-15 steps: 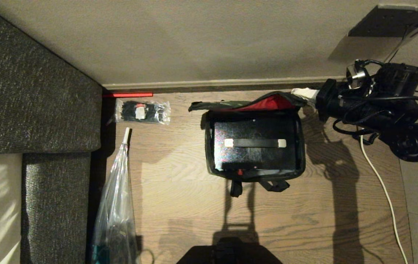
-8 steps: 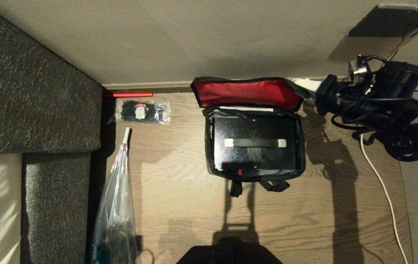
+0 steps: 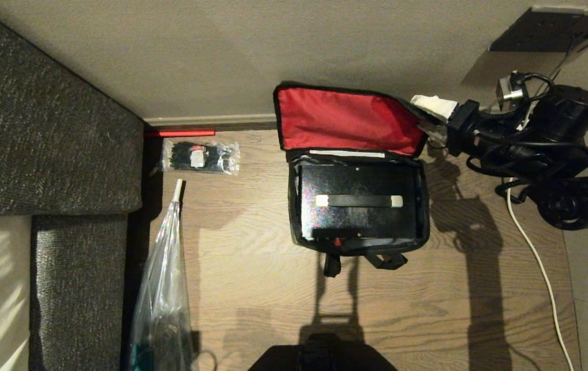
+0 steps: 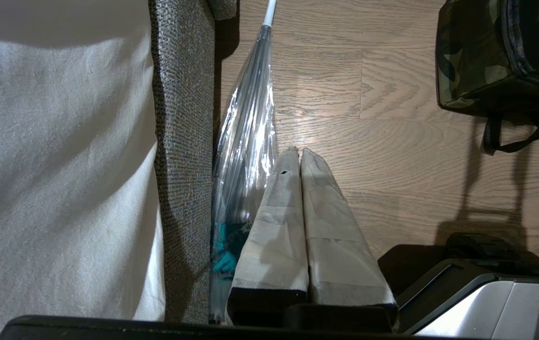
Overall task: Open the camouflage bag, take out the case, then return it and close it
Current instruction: Open the top of the storage box, then grip the handle
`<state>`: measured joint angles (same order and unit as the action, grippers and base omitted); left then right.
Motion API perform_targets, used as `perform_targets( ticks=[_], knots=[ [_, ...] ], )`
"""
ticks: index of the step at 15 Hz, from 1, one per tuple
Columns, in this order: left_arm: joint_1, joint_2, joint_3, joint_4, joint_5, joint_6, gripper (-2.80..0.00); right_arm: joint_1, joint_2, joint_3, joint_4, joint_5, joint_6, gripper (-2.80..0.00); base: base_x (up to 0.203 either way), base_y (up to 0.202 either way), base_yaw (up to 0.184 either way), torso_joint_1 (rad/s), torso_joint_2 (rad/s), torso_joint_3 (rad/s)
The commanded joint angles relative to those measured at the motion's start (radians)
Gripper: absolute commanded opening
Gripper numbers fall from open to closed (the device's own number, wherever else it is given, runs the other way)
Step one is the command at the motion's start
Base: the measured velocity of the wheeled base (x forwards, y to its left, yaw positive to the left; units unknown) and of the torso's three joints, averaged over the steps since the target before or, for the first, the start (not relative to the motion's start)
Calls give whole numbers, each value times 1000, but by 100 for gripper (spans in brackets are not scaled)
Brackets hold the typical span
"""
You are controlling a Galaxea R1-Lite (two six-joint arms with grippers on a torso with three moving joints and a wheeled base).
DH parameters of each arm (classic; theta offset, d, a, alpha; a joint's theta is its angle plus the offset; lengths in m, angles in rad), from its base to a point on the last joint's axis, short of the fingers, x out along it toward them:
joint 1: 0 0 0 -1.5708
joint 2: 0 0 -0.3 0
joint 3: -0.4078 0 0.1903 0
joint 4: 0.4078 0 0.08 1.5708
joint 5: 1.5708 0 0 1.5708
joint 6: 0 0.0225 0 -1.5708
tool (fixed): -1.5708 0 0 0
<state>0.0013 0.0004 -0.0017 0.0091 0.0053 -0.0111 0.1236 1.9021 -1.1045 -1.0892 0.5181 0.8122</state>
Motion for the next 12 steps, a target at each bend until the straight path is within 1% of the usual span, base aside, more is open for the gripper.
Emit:
perform_targets(
  ticks=[1, 4, 6, 7, 8, 10, 12],
  knots=[
    [0, 0, 0, 0, 1, -1, -280, -13, 6, -8, -63, 2, 1, 0, 0, 0, 0, 0, 0, 0],
    [0, 0, 0, 0, 0, 0, -280, -30, 0, 1, -105, 2, -3, 0, 0, 0, 0, 0, 0, 0],
    [0, 0, 0, 0, 1, -1, -280, -46, -7, 3, -103, 4, -39, 0, 0, 0, 0, 0, 0, 0],
    [0, 0, 0, 0, 1, -1, -280, -64, -17, 24, -90, 8, -55, 0, 0, 0, 0, 0, 0, 0],
    [0, 0, 0, 0, -1, 0, -280, -69, -37, 61, -81, 11, -63, -280, 0, 0, 0, 0, 0, 0],
    [0, 0, 0, 0, -1, 0, -280, -72, -89, 145, -79, 23, -67, -280, 0, 0, 0, 0, 0, 0],
    [0, 0, 0, 0, 1, 0, -280, -72, -167, 267, -72, 67, -82, -280, 0, 0, 0, 0, 0, 0]
  ],
)
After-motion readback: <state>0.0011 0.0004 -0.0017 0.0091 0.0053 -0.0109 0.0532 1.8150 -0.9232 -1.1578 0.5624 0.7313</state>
